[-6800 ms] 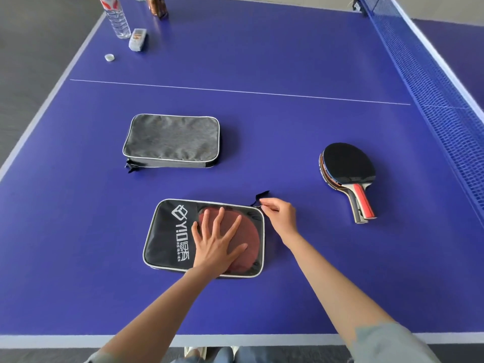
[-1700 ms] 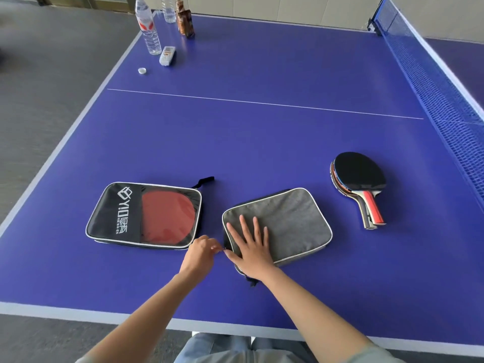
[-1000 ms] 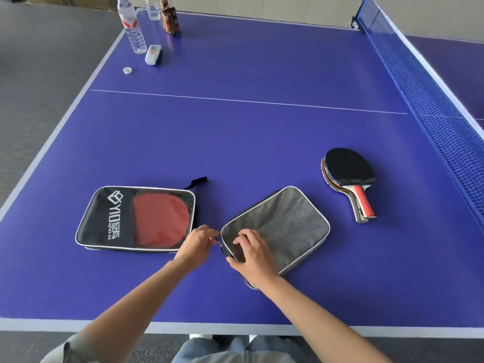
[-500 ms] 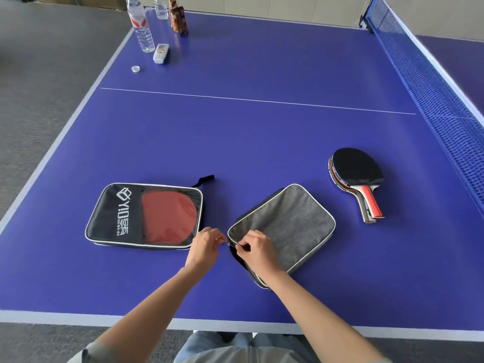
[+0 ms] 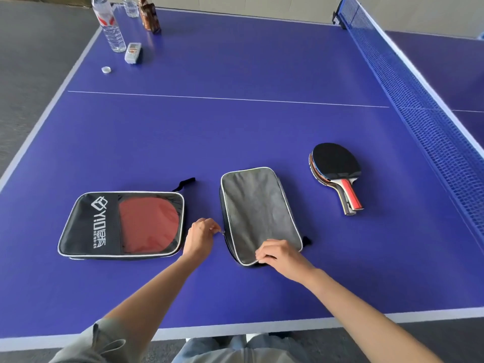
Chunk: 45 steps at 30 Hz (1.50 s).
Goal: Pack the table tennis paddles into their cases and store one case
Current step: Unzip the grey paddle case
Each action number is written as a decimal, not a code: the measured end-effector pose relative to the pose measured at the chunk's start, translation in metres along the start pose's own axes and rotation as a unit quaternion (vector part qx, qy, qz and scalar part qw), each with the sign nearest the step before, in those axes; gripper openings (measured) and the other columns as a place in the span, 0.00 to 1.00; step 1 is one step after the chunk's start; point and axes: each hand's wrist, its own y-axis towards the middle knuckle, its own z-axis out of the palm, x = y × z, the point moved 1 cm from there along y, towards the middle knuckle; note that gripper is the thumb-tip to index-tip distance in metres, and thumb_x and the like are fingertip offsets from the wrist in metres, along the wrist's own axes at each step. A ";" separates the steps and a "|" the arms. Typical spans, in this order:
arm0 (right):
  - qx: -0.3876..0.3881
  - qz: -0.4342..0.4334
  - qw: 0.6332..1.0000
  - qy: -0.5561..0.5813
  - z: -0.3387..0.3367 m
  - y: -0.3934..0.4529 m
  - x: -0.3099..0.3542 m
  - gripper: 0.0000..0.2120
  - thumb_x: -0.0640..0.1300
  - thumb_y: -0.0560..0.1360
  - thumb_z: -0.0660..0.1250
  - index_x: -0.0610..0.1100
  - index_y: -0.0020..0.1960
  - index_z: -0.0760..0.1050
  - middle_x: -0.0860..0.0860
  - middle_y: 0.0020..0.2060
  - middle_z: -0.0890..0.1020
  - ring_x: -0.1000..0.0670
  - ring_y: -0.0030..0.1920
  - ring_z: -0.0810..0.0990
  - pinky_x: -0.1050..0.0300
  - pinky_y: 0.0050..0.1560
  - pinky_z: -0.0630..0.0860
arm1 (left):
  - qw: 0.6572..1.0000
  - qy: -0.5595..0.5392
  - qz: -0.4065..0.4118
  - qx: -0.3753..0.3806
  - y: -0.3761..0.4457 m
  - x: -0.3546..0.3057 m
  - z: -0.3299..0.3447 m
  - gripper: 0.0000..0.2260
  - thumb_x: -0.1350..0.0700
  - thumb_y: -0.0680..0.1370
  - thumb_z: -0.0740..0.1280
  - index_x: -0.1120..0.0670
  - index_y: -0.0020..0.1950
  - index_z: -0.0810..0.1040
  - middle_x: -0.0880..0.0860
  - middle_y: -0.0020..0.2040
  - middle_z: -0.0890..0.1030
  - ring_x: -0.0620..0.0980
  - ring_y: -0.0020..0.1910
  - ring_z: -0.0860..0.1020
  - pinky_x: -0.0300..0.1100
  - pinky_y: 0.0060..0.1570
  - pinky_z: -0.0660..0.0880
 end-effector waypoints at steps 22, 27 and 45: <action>-0.055 0.161 0.985 -0.034 0.023 0.046 0.019 0.18 0.46 0.69 0.74 0.38 0.53 0.74 0.45 0.53 0.75 0.48 0.55 0.73 0.59 0.56 0.70 | 0.998 -0.053 -0.011 0.039 -0.031 -0.011 0.030 0.10 0.68 0.76 0.62 0.60 0.47 0.83 0.56 0.46 0.83 0.53 0.46 0.79 0.38 0.44 0.70; -0.069 0.162 0.983 -0.042 0.026 0.042 0.018 0.07 0.39 0.71 0.70 0.38 0.48 0.79 0.44 0.47 0.83 0.47 0.46 0.81 0.60 0.45 0.74 | 0.998 -0.033 0.030 0.033 -0.031 -0.016 0.028 0.10 0.67 0.76 0.63 0.57 0.45 0.82 0.54 0.45 0.81 0.54 0.45 0.79 0.41 0.43 0.72; 0.007 0.116 0.993 0.002 0.003 0.025 0.010 0.16 0.42 0.66 0.75 0.41 0.51 0.77 0.50 0.45 0.75 0.54 0.42 0.73 0.60 0.47 0.73 | 0.999 0.020 0.026 0.001 -0.025 0.003 0.007 0.11 0.65 0.77 0.64 0.59 0.57 0.81 0.60 0.49 0.80 0.60 0.49 0.78 0.47 0.49 0.71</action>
